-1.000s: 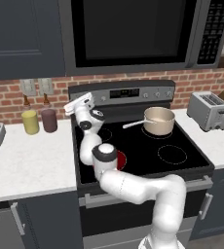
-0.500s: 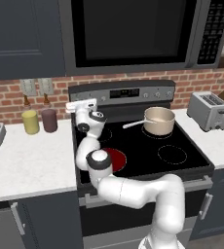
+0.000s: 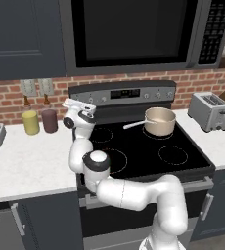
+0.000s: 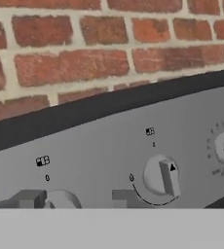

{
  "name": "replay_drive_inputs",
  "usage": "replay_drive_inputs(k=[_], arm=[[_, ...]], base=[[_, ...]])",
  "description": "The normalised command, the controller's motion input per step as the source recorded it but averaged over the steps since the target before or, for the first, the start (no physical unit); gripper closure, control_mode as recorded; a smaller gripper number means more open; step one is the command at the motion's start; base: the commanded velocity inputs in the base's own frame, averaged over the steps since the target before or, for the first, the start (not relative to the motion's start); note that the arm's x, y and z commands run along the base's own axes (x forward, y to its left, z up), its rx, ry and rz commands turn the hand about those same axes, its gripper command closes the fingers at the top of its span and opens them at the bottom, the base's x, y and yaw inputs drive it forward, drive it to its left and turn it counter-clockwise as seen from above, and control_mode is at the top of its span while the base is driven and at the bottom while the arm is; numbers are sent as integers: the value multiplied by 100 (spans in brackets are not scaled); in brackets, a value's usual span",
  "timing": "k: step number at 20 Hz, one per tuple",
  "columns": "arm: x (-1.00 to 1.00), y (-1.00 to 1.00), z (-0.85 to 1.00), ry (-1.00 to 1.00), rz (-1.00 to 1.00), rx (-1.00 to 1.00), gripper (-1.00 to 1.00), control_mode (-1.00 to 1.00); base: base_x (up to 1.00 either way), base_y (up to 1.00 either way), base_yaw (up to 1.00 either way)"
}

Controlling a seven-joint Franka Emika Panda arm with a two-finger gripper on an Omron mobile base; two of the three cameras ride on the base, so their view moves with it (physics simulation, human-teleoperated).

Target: Turn off the front left burner of the stove.

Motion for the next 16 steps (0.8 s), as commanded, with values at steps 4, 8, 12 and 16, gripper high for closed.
replay_drive_inputs(k=[4, 8, 12, 16], arm=[[0, -100, 9, 10, -58, 43, 100, -100], [0, -100, 6, 9, -58, 41, 100, -100], [0, -100, 4, 10, -59, 40, 100, -100], [-8, -96, -1, 8, -62, 33, 100, -100]], base=[[0, 0, 0], [0, 0, 0], [0, 0, 0], [0, 0, 0]])
